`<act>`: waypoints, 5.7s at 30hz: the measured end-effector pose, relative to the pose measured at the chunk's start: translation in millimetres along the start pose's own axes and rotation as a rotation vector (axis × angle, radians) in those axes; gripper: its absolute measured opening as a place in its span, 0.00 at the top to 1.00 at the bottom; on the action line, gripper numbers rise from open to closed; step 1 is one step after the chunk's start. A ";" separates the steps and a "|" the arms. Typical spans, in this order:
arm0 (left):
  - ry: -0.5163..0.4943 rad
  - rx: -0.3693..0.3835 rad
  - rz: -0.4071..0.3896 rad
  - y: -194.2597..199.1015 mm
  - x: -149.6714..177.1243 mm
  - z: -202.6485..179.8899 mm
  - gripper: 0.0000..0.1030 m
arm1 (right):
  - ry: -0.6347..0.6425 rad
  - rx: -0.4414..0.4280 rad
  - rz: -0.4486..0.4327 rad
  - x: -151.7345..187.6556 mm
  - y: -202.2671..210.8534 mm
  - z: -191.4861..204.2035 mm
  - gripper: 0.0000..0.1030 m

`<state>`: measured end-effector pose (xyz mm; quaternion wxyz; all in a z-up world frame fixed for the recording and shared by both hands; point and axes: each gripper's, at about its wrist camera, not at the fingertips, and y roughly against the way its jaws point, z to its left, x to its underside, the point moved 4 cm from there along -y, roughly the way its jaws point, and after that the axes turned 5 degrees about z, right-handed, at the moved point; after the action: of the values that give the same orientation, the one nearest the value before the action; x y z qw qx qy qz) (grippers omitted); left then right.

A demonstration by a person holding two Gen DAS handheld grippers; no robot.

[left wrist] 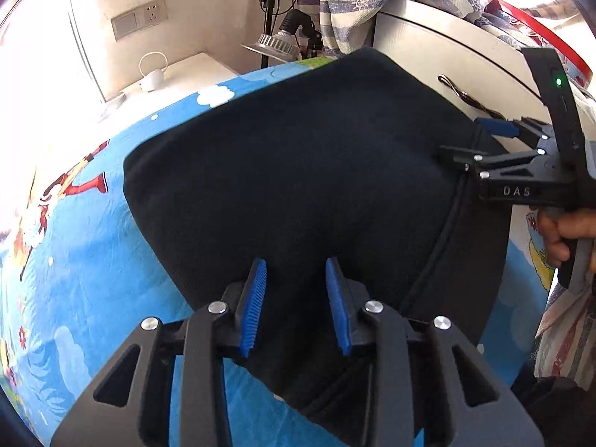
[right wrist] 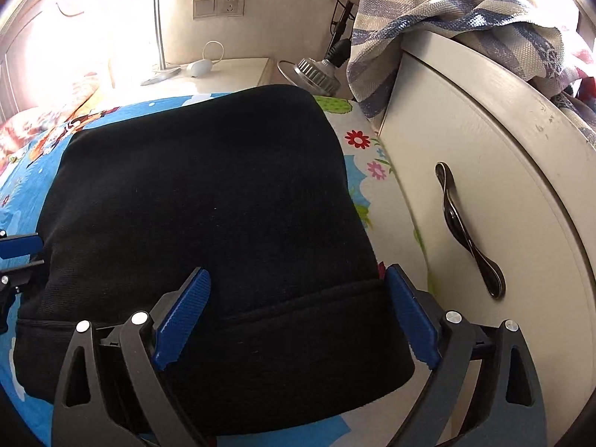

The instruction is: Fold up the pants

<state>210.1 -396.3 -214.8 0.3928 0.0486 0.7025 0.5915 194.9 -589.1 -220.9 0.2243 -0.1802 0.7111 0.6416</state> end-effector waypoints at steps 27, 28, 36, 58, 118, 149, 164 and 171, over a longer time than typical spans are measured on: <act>-0.053 0.286 -0.025 -89.7 -210.6 -40.1 0.56 | -0.099 -0.103 0.073 2.0 -7.6 -8.4 0.07; -0.051 0.279 -0.034 -88.5 -214.1 -40.7 0.51 | -0.102 -0.106 0.074 1.9 -8.1 -8.8 0.07; -0.043 0.305 0.075 -127.2 -224.3 -51.8 0.73 | -0.119 -0.125 0.077 -0.8 -9.7 -12.5 0.07; 0.048 0.682 0.309 -169.2 -229.2 -58.7 0.68 | -0.351 -0.459 0.171 6.4 -19.5 -47.7 0.30; 0.036 0.320 -0.042 -93.6 -171.2 -50.8 0.79 | -0.142 0.026 0.102 6.8 32.9 -3.9 0.19; -0.077 0.233 -0.040 -89.8 -200.1 -75.0 0.53 | -0.132 0.024 0.086 19.9 19.4 -6.8 0.14; 0.164 0.182 -0.108 -76.1 -169.7 -45.3 0.39 | -0.105 0.040 0.028 24.4 35.4 -5.2 0.13; 0.277 0.133 -0.034 -73.5 -115.5 -24.1 0.37 | -0.074 0.054 0.014 24.9 31.2 -2.4 0.11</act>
<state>303.9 -498.7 -221.7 0.2980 -0.0195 0.7882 0.5380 157.0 -587.2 -208.5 0.2507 -0.1451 0.7205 0.6301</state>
